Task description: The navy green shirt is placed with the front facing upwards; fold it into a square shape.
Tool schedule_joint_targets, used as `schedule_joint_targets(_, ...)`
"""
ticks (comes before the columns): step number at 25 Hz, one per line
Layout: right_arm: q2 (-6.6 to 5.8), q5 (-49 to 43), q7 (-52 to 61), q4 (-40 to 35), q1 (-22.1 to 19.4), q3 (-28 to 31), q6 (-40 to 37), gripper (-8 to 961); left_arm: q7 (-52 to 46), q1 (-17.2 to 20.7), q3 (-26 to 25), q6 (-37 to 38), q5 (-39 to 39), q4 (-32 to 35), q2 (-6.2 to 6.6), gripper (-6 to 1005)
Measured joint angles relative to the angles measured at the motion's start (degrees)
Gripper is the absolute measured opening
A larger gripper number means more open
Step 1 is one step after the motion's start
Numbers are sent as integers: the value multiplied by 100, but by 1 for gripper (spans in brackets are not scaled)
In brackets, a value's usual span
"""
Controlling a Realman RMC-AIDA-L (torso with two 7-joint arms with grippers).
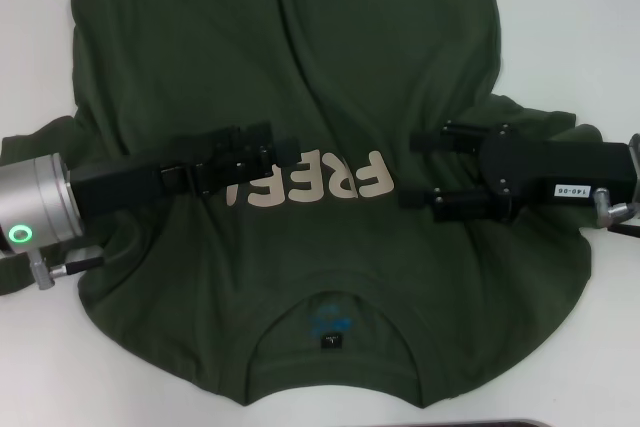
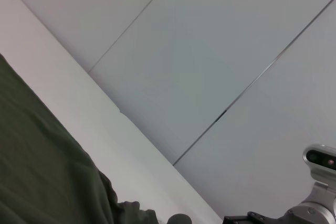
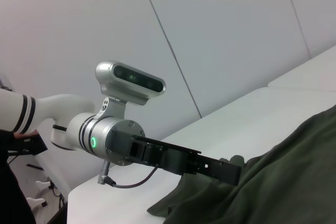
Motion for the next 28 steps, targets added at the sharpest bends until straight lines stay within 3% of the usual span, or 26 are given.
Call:
schedule_joint_targets(22,-5,5,17,4,-44,338,122,928,-5,10,-34,-186,-45,0,9,845)
schedule_joint_targets(25,4,5,17,4,-43,362,140,928,-68,14,-36,-281,-21,12,83,846)
schedule_joint_targets(28,4,5,37,4,-39,373,143,928,-330,22,-36,-360,-13,18,239,846)
